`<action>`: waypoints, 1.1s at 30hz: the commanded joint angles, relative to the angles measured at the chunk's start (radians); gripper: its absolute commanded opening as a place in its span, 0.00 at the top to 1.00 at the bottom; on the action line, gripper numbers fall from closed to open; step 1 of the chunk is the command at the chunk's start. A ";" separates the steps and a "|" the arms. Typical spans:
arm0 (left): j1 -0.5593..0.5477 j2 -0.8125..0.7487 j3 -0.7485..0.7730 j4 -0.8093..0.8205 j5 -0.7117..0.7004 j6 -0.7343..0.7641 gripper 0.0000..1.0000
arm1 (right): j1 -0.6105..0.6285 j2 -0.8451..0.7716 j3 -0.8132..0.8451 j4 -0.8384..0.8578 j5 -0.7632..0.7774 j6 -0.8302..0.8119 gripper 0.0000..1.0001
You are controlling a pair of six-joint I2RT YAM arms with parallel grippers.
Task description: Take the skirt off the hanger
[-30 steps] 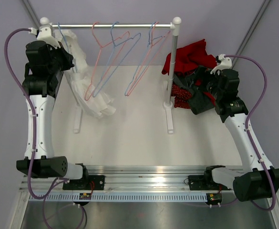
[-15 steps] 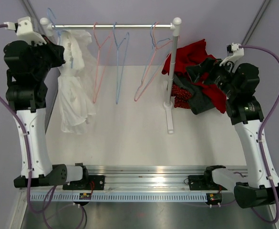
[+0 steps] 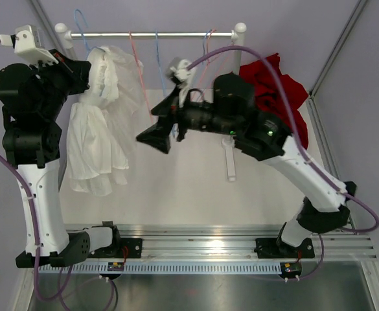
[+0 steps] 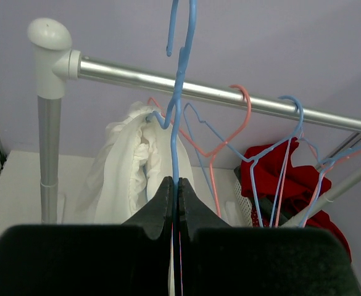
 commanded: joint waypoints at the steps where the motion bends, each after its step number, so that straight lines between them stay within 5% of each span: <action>1: -0.022 -0.008 -0.013 0.106 0.022 -0.027 1.00 | 0.151 0.150 0.221 -0.095 0.166 -0.054 0.01; 6: -0.048 -0.029 -0.057 0.138 0.004 -0.046 1.00 | 0.233 0.356 0.428 -0.129 0.267 -0.051 0.00; 17: -0.056 -0.058 -0.105 0.209 0.038 -0.128 1.00 | 0.242 0.385 0.287 0.083 0.445 0.037 0.02; 19: -0.057 -0.060 -0.114 0.212 0.039 -0.138 1.00 | 0.251 0.402 0.304 0.086 0.447 0.037 0.16; 20: -0.057 -0.066 -0.117 0.216 0.044 -0.142 1.00 | 0.260 0.414 0.308 0.088 0.457 0.032 0.31; 21: -0.059 -0.069 -0.122 0.229 0.041 -0.145 1.00 | 0.267 0.419 0.313 0.091 0.467 0.029 0.63; 22: -0.059 -0.072 -0.134 0.232 0.042 -0.148 1.00 | 0.271 0.424 0.317 0.091 0.470 0.031 0.76; 25: -0.059 -0.078 -0.139 0.246 0.041 -0.156 1.00 | 0.288 0.424 0.314 0.086 0.487 0.032 1.00; 33: -0.059 -0.052 -0.110 0.220 -0.027 -0.064 1.00 | 0.450 0.292 0.183 0.049 0.637 -0.012 1.00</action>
